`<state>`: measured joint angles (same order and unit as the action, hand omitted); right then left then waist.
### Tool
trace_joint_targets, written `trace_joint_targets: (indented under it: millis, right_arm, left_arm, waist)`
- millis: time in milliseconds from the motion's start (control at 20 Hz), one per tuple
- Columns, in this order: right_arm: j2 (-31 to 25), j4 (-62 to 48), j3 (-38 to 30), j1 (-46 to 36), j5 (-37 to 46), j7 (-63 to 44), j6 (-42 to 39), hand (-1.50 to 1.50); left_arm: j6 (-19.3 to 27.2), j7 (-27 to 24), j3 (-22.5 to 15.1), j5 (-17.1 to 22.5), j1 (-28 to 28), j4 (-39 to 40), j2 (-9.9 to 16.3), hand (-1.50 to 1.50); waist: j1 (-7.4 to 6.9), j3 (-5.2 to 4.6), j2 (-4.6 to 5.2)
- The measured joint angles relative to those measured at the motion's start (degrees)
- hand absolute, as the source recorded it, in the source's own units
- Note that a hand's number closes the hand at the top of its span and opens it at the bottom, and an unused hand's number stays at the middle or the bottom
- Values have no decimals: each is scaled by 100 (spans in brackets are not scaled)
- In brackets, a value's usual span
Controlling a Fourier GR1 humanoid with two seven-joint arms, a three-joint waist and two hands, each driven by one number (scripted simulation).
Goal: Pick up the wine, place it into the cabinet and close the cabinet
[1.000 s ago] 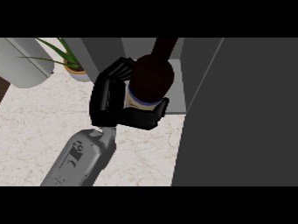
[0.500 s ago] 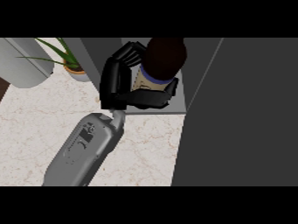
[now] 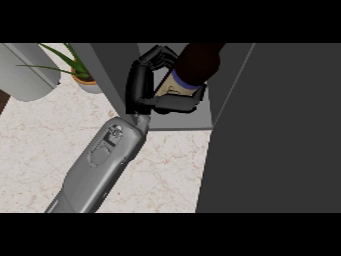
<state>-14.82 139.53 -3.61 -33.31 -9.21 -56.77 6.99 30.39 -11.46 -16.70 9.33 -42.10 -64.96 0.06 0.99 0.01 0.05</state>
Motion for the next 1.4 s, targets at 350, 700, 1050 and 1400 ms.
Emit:
trace_joint_targets:
  millis: [350,700,1050,1400]
  right_arm:
    - [2,-43,-50,-29,-30,2,-27,-150]
    - [19,-47,29,-95,-31,-16,-6,-150]
    - [57,-67,-57,30,-82,109,-106,-150]
    - [98,-121,-58,21,-142,221,-207,-150]
  left_arm:
    - [141,-487,-154,333,-105,625,-4,150]
    - [14,-1124,-220,789,-76,1362,-5,150]
    - [185,-1618,-504,1010,-157,2192,-5,150]
    - [244,-2228,-514,1364,-460,3104,-6,150]
  waist:
    - [9,-2,-2]
    - [25,-3,2]
    - [55,-2,10]
    - [101,-5,29]
